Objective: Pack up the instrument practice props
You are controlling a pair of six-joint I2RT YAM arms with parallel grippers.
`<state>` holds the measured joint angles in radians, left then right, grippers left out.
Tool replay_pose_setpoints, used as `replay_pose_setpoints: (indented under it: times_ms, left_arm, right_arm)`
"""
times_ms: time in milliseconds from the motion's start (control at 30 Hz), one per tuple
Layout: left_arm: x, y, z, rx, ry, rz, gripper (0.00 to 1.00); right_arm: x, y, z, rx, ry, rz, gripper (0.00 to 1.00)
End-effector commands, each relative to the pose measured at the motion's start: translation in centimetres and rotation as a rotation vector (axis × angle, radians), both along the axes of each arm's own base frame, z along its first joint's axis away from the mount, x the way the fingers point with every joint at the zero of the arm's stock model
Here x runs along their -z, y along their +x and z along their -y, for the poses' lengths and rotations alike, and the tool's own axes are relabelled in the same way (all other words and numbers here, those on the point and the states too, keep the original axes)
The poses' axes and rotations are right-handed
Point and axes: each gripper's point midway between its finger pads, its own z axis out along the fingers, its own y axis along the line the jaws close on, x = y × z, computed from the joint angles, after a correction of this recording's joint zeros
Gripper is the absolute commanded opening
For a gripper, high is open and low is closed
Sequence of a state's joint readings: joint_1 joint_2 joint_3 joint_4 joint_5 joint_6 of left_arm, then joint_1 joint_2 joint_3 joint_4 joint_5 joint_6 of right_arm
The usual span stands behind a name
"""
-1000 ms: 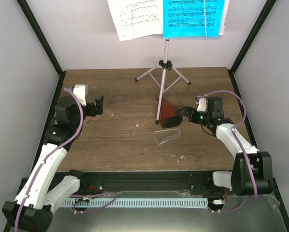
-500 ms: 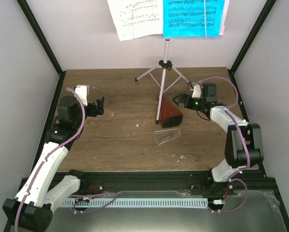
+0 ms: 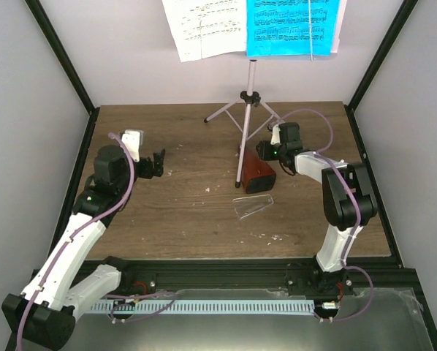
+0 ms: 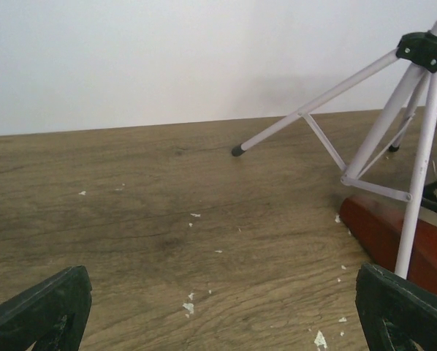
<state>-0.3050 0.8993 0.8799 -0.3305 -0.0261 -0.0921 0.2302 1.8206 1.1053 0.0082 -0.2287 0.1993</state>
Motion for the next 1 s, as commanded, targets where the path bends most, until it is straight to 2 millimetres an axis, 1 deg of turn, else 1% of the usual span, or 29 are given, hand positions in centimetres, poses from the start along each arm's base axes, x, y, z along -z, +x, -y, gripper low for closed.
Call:
replay_pose_setpoints:
  times_ms: [0,33,67,100,167,233,333,467,533,667,833,967]
  left_arm:
    - [0.7,0.2,1.0,0.017,0.036,-0.012,1.00]
    - [0.9,0.3,1.1,0.017,0.045,-0.017,1.00]
    - [1.0,0.3,1.3,0.017,0.052,-0.023,1.00]
    - [1.1,0.3,1.4,0.019,0.054,-0.026,1.00]
    - [1.1,0.3,1.5,0.020,0.054,-0.028,1.00]
    - [0.9,0.3,1.5,0.016,0.054,-0.024,0.99]
    - [0.4,0.1,1.1,0.002,0.050,-0.003,0.99]
    - [0.5,0.1,0.8,-0.013,0.049,0.006,0.99]
    - [0.6,0.2,0.8,-0.018,0.051,0.004,0.98]
    - [0.8,0.2,0.5,-0.031,0.051,0.016,0.97]
    - [1.7,0.6,-0.2,-0.068,0.093,0.028,0.96]
    - [2.3,1.0,-0.5,-0.086,0.121,0.031,0.96]
  right_arm:
    - [-2.3,1.7,-1.4,-0.042,-0.072,0.120,0.35]
    - [-2.5,1.6,-1.5,-0.039,-0.071,0.128,0.24]
    - [-2.7,1.4,-1.4,-0.030,-0.067,0.136,0.17]
    - [-3.1,1.1,-1.1,-0.018,-0.061,0.144,0.14]
    - [-3.3,-0.1,-0.8,-0.006,-0.046,0.150,0.11]
    - [-4.3,-1.4,-0.4,0.001,-0.033,0.167,0.08]
    - [-5.0,-3.5,0.4,0.021,-0.029,0.177,0.02]
    - [-6.1,-6.7,1.0,0.027,0.009,0.180,0.01]
    - [-5.9,-8.4,1.1,0.029,0.044,0.159,0.01]
    - [-6.4,-11.3,1.3,0.046,0.105,0.138,0.01]
    - [-6.3,-14.4,1.6,0.062,0.142,0.092,0.01]
    - [-6.2,-16.4,1.6,0.058,0.176,0.055,0.01]
